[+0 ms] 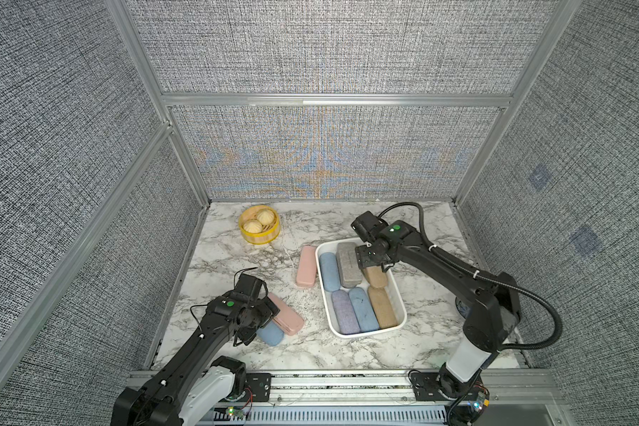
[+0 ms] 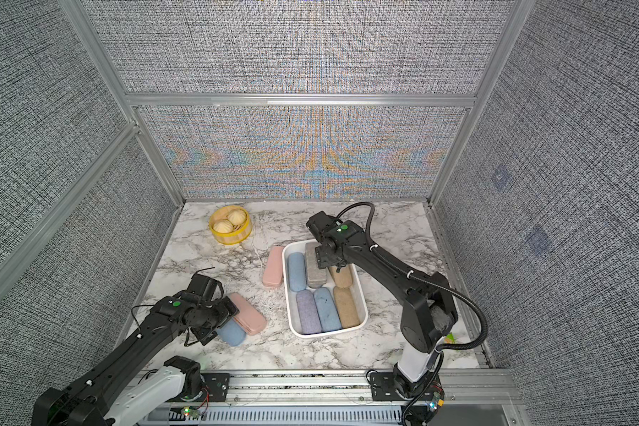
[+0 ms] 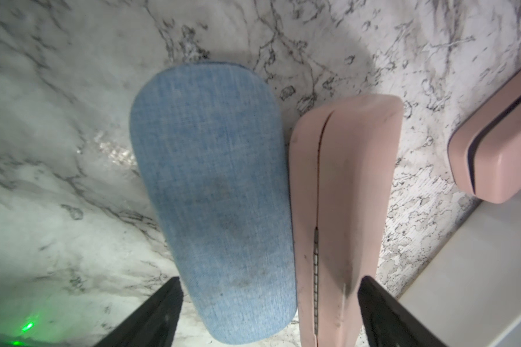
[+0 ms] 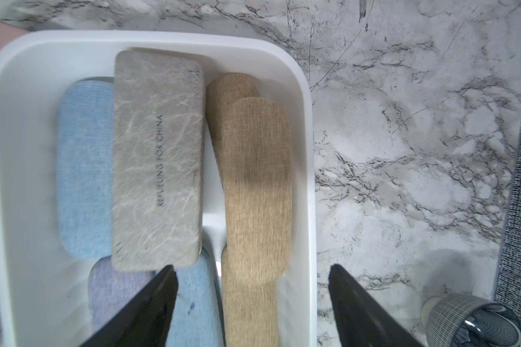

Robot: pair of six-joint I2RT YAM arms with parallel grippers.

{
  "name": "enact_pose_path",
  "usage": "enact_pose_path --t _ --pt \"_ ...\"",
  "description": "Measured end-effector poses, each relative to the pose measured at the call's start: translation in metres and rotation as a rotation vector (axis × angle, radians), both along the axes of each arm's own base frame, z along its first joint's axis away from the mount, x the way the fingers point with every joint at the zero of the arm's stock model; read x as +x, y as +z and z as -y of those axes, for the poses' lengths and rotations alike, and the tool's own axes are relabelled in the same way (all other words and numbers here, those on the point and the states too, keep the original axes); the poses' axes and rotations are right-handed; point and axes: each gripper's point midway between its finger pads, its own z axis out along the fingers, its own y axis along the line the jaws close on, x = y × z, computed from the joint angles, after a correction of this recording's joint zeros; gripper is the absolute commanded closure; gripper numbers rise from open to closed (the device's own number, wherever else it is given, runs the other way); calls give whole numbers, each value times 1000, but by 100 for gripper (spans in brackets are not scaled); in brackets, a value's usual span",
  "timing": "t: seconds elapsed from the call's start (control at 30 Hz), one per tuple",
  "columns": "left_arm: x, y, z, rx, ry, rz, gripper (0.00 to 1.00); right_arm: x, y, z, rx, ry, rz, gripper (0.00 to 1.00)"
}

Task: Put the glasses cases into the storage boxes
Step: Pick up the glasses case at the center of the board.

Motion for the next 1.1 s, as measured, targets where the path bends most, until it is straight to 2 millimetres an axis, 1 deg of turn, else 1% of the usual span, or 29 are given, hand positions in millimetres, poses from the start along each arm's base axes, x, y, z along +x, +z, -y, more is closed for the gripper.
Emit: enact_pose_path --t 0.1,0.23,0.37,0.43,0.53,0.63,0.67,0.7,0.8,0.9,0.97,1.1 --pt "1 0 1 3 7 -16 22 -21 8 -2 4 16 6 25" --pt "4 4 -2 27 9 -21 22 -44 14 -5 8 36 6 26" --pt "-8 15 -14 65 11 3 21 -61 17 -6 -8 51 7 26" --pt "-14 17 -19 85 15 6 20 -67 17 -5 -20 54 4 26" --pt "-24 7 -26 118 18 -39 16 -73 17 -6 -22 54 4 26" --pt "-29 -11 -23 108 20 -97 8 -77 20 -10 -14 59 5 26" --pt "-28 -14 -18 83 22 -102 2 -79 23 -13 -7 67 10 26" --pt "-24 -16 -14 64 26 -95 1 -81 25 -17 -2 77 13 26" --pt "-10 -16 -5 33 38 -78 1 -86 28 -27 15 99 15 26" --pt "5 -12 0 24 37 -54 1 -89 23 -32 9 108 -2 26" --pt "12 -12 3 25 32 -47 1 -91 17 -36 -3 117 -14 27" --pt "11 -22 1 54 18 -91 5 -94 12 -45 -9 134 -27 27"
